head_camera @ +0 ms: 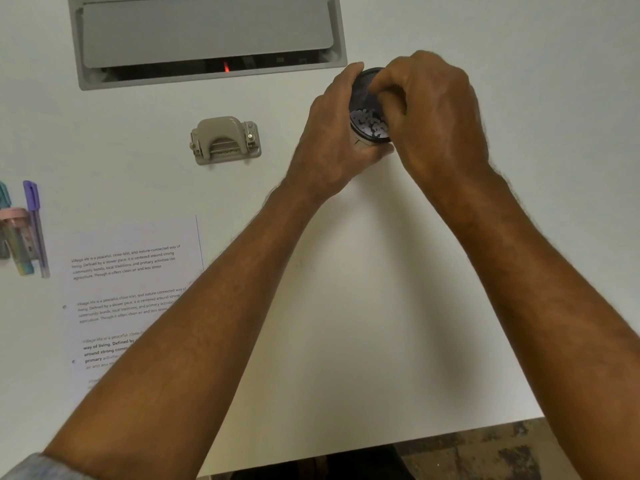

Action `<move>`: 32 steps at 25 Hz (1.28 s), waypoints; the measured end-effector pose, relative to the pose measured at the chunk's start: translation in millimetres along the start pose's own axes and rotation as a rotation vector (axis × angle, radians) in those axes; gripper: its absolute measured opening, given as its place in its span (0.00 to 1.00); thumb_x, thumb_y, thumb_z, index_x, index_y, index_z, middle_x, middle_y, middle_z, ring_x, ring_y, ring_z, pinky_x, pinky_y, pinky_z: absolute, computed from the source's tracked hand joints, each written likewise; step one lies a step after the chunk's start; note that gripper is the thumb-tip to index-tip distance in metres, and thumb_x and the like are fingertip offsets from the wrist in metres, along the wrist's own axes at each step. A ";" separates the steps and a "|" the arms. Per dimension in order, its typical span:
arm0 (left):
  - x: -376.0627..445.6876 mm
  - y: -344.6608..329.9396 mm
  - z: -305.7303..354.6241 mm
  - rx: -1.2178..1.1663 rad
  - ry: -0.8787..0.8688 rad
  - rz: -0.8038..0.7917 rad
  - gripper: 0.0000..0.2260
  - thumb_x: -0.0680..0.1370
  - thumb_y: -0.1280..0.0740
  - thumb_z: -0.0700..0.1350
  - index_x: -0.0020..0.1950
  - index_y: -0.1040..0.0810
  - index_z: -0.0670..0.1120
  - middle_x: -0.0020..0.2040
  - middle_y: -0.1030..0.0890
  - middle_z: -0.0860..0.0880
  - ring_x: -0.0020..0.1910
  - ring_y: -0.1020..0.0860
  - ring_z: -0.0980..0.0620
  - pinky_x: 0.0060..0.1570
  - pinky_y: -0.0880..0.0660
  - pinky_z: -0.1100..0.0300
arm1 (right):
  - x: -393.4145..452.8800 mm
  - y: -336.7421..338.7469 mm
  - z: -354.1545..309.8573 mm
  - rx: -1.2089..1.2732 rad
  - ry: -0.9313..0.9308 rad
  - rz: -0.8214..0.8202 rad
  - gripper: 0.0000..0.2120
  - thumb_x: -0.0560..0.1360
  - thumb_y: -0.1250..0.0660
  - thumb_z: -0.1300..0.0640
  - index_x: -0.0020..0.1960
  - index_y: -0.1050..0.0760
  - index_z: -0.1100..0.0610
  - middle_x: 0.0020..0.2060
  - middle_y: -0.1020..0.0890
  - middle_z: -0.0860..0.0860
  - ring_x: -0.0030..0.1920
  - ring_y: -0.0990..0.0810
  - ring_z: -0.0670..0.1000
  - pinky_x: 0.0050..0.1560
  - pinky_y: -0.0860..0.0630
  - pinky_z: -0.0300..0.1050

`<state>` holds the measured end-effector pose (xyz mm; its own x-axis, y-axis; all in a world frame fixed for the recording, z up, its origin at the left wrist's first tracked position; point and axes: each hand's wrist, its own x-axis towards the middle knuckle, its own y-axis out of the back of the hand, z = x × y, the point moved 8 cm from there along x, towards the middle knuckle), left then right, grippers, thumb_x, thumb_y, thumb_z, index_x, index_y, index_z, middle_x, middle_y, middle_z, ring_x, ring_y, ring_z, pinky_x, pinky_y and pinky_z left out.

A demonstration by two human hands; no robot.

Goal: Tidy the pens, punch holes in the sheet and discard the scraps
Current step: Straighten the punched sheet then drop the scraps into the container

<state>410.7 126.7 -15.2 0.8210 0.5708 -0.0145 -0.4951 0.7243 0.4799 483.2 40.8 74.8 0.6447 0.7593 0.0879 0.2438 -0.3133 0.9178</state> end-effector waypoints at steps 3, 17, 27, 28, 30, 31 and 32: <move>-25.5 17.7 -2.8 0.088 0.005 0.031 0.44 0.72 0.23 0.57 0.80 0.39 0.42 0.76 0.29 0.46 0.74 0.30 0.47 0.75 0.31 0.50 | -15.4 16.1 -3.6 0.201 -0.022 0.146 0.10 0.81 0.37 0.60 0.57 0.18 0.56 0.52 0.17 0.52 0.50 0.19 0.48 0.51 0.19 0.45; -217.4 44.8 -77.5 0.552 0.087 0.085 0.21 0.82 0.40 0.39 0.76 0.31 0.39 0.81 0.35 0.41 0.82 0.39 0.42 0.81 0.44 0.42 | -254.5 -139.3 -39.4 0.117 -0.196 -0.188 0.35 0.84 0.38 0.48 0.83 0.47 0.62 0.84 0.45 0.57 0.84 0.51 0.55 0.84 0.50 0.53; -219.7 47.5 -84.0 0.483 0.093 0.117 0.23 0.81 0.42 0.37 0.77 0.31 0.42 0.81 0.35 0.43 0.82 0.41 0.45 0.82 0.47 0.48 | -198.6 -167.0 -79.9 0.058 0.165 -0.220 0.26 0.86 0.45 0.56 0.82 0.43 0.64 0.82 0.41 0.61 0.83 0.46 0.58 0.83 0.46 0.57; -219.9 48.3 -84.1 0.472 0.094 0.124 0.23 0.81 0.42 0.36 0.77 0.31 0.41 0.81 0.34 0.43 0.82 0.40 0.45 0.82 0.48 0.49 | -199.7 -167.3 -81.3 0.050 0.226 -0.235 0.25 0.86 0.44 0.58 0.82 0.42 0.64 0.82 0.40 0.61 0.83 0.45 0.58 0.82 0.45 0.58; -220.7 49.8 -83.5 0.466 0.091 0.140 0.22 0.81 0.42 0.35 0.76 0.30 0.41 0.80 0.34 0.43 0.82 0.40 0.45 0.82 0.47 0.49 | -206.4 -163.7 -79.6 0.008 0.340 -0.274 0.24 0.87 0.44 0.60 0.81 0.41 0.65 0.81 0.39 0.61 0.83 0.43 0.59 0.82 0.44 0.57; -221.0 49.6 -83.0 0.472 0.086 0.139 0.22 0.82 0.42 0.36 0.76 0.31 0.40 0.80 0.34 0.43 0.82 0.40 0.45 0.82 0.46 0.49 | -210.3 -160.5 -76.6 -0.002 0.383 -0.298 0.24 0.87 0.45 0.62 0.81 0.40 0.65 0.81 0.39 0.61 0.83 0.43 0.59 0.82 0.44 0.55; -221.1 48.9 -82.3 0.488 0.078 0.133 0.21 0.82 0.42 0.36 0.76 0.31 0.40 0.80 0.34 0.43 0.82 0.40 0.45 0.82 0.46 0.48 | -213.9 -156.2 -73.7 -0.006 0.413 -0.325 0.23 0.87 0.46 0.63 0.81 0.40 0.65 0.81 0.38 0.61 0.82 0.42 0.59 0.83 0.45 0.52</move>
<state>181.5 67.7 -60.8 0.7272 0.6862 0.0184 -0.3881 0.3889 0.8355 253.9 -30.6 -58.9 0.1968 0.9787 -0.0578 0.3787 -0.0216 0.9253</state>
